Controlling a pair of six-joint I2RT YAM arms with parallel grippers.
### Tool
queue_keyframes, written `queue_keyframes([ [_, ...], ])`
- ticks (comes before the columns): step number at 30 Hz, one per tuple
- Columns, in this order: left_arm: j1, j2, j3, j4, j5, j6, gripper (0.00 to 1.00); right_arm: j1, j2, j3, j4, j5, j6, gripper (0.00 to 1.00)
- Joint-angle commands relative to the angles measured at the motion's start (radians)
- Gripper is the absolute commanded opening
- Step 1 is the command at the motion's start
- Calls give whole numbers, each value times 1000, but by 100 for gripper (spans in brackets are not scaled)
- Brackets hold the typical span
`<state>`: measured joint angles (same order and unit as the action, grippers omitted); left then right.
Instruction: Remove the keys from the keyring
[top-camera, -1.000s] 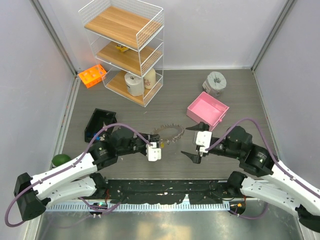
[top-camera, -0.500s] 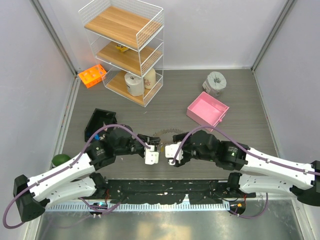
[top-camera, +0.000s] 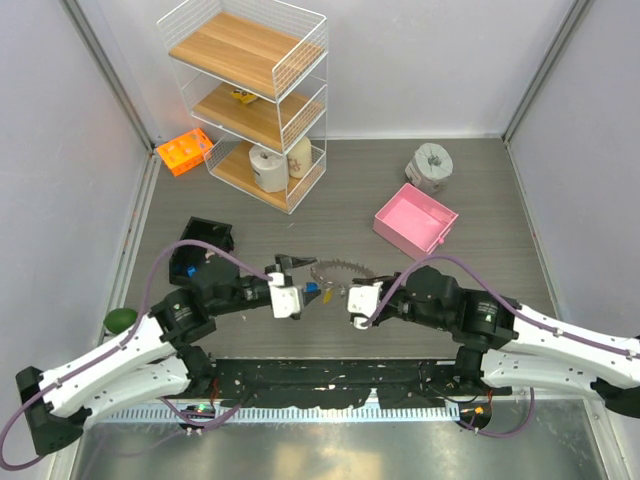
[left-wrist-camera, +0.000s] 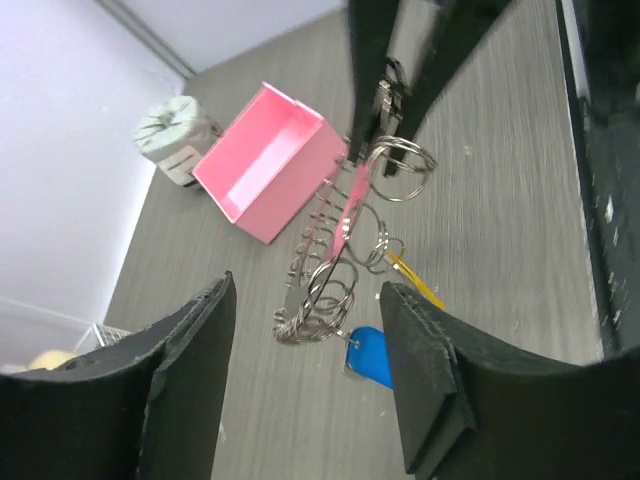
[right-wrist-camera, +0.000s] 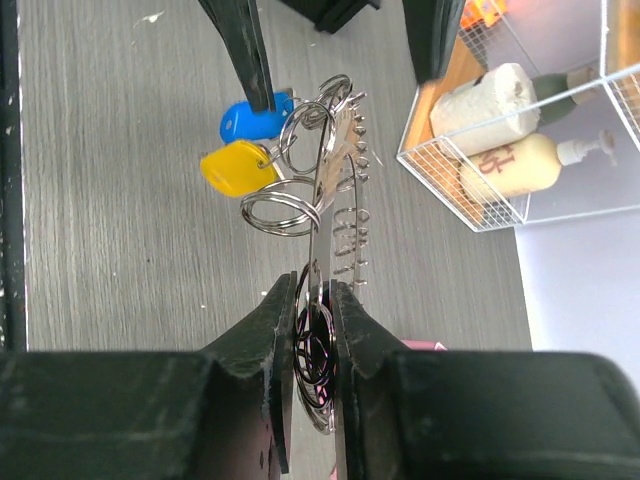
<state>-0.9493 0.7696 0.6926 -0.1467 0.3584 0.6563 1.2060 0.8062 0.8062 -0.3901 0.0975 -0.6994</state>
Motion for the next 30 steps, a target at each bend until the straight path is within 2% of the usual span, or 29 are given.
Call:
queue_keyframes([
  [1,-3,-113,10,159,-108,-387,67,1,-68,-16,125,83,89,5],
  [4,-3,-193,13,87,-260,-573,73,1,-90,-33,138,152,95,5],
  [6,-3,-243,-2,75,-295,-706,77,1,-102,-42,151,185,90,5],
  [8,-3,-272,-31,93,-297,-849,79,1,-107,-44,157,202,86,5],
  [11,-3,-288,-112,208,-257,-1062,82,1,-91,-24,163,226,97,5],
  [15,-3,-231,-180,343,-214,-1228,83,1,-72,14,160,242,136,5],
  [23,-3,-69,-111,380,-193,-1198,76,1,-24,103,137,182,282,5],
  [30,-3,-20,-68,398,-187,-1129,74,1,-21,123,145,153,296,5],
])
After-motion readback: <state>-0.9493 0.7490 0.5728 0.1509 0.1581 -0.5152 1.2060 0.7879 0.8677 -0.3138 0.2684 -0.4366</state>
